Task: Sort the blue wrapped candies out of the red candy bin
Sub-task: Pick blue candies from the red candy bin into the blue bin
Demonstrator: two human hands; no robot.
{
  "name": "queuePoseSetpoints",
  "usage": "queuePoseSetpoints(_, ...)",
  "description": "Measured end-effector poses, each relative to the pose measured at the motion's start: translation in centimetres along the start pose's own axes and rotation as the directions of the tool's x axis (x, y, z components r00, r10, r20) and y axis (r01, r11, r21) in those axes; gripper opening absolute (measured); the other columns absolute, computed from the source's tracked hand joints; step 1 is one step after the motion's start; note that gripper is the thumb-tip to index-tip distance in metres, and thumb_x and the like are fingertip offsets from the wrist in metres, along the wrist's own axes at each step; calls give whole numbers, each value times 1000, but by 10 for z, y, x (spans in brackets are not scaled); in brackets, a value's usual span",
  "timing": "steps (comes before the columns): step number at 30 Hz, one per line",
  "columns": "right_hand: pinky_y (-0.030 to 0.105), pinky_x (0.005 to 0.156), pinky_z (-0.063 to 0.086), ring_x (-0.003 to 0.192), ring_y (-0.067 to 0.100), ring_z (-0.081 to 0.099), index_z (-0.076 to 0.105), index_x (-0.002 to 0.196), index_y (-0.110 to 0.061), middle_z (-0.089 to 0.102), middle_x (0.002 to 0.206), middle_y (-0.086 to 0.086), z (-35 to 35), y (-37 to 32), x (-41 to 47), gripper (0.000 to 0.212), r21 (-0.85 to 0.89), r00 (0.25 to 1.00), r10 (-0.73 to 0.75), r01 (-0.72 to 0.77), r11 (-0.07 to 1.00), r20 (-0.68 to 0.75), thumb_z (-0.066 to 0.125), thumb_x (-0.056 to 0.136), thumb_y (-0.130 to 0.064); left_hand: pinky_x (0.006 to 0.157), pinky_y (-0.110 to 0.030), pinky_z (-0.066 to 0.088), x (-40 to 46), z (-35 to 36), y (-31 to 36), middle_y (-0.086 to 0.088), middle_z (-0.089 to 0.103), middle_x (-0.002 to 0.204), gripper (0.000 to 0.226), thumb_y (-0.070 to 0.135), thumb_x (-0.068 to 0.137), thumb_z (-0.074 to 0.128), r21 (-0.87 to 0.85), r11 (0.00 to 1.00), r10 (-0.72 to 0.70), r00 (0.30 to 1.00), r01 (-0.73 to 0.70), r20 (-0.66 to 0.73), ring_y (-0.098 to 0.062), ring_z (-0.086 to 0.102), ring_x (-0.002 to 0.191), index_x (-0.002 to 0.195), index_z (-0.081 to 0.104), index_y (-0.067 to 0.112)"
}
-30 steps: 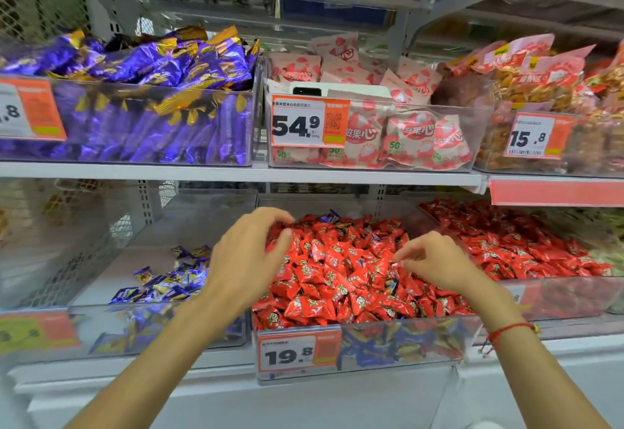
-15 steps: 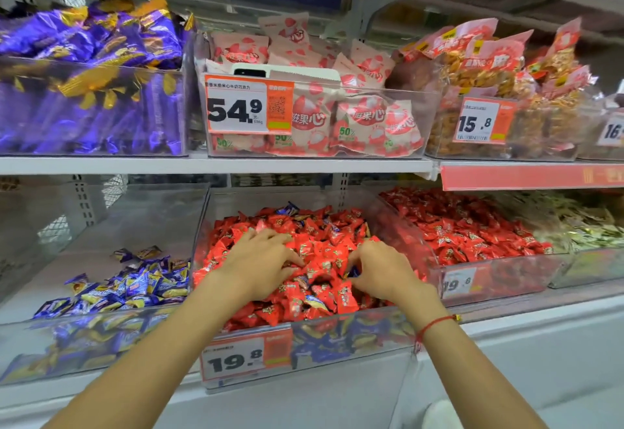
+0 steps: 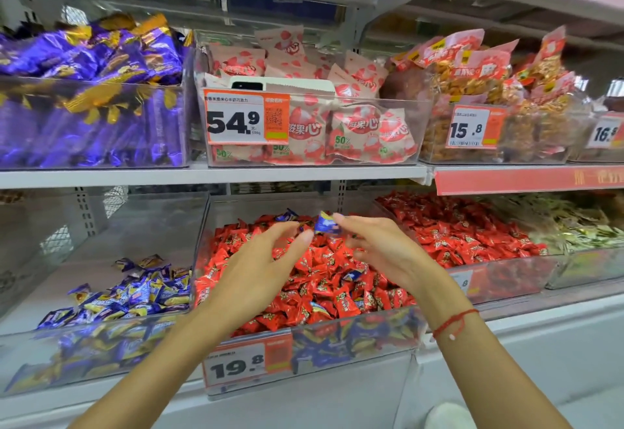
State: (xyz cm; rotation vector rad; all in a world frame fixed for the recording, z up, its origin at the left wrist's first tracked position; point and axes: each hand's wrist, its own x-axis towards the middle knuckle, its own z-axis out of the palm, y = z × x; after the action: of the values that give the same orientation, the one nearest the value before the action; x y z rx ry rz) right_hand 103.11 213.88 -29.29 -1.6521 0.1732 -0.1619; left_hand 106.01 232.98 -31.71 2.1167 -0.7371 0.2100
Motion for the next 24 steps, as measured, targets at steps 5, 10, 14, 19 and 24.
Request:
queuePoseSetpoints(5,16,68,48,84,9,69,70,110,-14,74,91,-1,43,-11,-16,22,37,968,-143,138,990,207,63,92,-24,65,-10,43,-4,2,15,20,65,90,36,40,98,39,-357,930,15,979,-88,-202,13,61,83,124,60,26)
queuePoseSetpoints(10,16,83,51,94,5,65,68,114,-24,69,112,-7,10,1,-7,26,-577,944,-315,311,755,97,68,89,-21,88,-29,52,-1,-6,1,11,67,103,22,28,103,38,-483,872,-101,932,-87,-349,-2,65,95,101,60,26)
queuePoseSetpoints(14,31,99,44,118,14,55,67,117,-28,61,128,-5,-24,39,8,40,-916,986,-86,162,366,140,69,81,-10,81,-43,55,0,-13,-13,3,62,76,36,33,102,40,-429,899,-202,954,91,-221,-16,61,75,79,59,13)
queuePoseSetpoints(19,36,88,51,99,16,66,78,95,-26,74,103,-6,-17,61,11,14,-915,925,-379,145,376,-9,68,87,-21,76,-43,56,-5,-14,-14,3,58,55,56,49,99,36,-292,951,-154,974,100,-169,-13,61,56,63,53,10)
queuePoseSetpoints(24,26,72,58,75,7,70,72,98,-14,74,88,-1,2,21,-4,25,-272,938,-290,235,933,-188,80,76,-24,76,-28,58,-5,-4,-10,6,68,100,35,37,102,34,-326,944,-77,995,55,-55,-5,66,90,97,64,20)
